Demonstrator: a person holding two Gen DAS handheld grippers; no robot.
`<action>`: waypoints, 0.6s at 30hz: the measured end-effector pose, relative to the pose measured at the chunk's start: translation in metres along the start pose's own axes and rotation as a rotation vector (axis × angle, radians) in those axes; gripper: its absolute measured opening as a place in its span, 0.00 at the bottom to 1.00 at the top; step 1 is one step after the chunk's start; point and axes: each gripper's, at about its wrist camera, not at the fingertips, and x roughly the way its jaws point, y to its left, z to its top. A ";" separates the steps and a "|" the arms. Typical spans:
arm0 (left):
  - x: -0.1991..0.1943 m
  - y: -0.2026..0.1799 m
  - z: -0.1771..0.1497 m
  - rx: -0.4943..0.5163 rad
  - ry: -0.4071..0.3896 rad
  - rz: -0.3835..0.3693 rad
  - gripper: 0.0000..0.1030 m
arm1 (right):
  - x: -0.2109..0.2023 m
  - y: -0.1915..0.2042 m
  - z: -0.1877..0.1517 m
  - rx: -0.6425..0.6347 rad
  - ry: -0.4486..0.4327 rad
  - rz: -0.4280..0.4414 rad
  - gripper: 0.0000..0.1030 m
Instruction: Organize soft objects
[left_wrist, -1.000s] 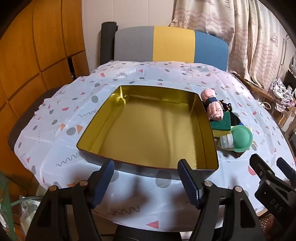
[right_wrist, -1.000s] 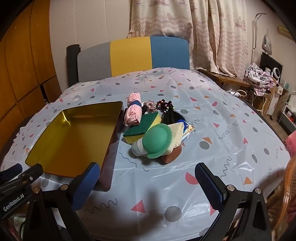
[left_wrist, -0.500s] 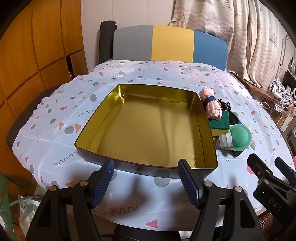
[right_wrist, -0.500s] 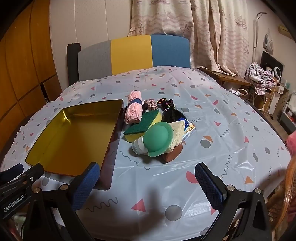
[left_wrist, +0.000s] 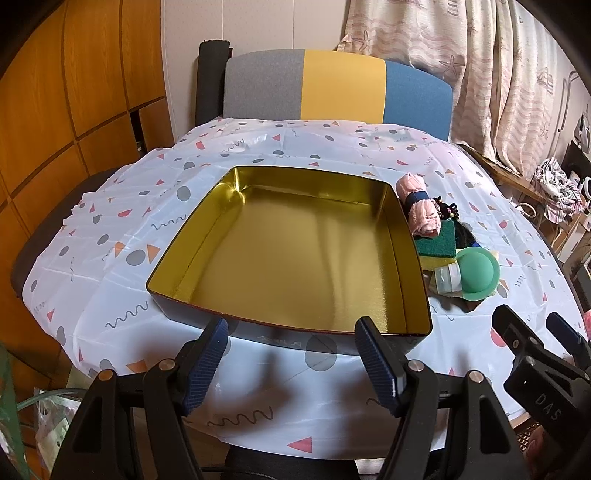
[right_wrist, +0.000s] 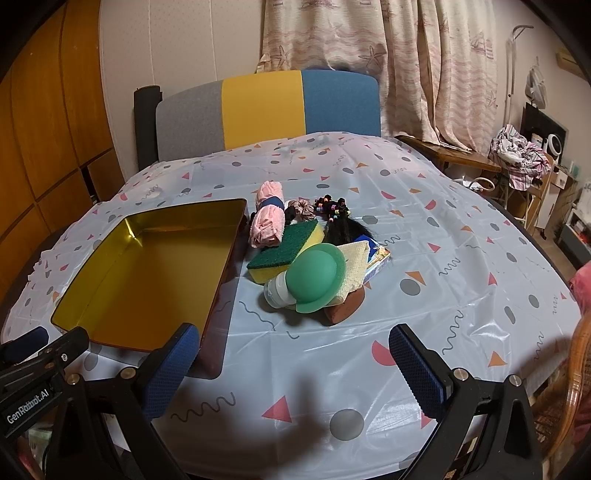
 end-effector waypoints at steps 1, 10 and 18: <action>0.000 0.000 0.000 0.001 0.000 0.000 0.70 | 0.000 0.000 0.000 0.000 0.001 0.000 1.00; 0.002 0.001 -0.002 0.004 0.009 -0.012 0.70 | -0.001 -0.001 0.000 0.001 0.004 0.000 1.00; 0.004 0.002 -0.004 -0.006 0.020 -0.035 0.70 | 0.002 -0.005 -0.001 0.008 0.015 -0.006 1.00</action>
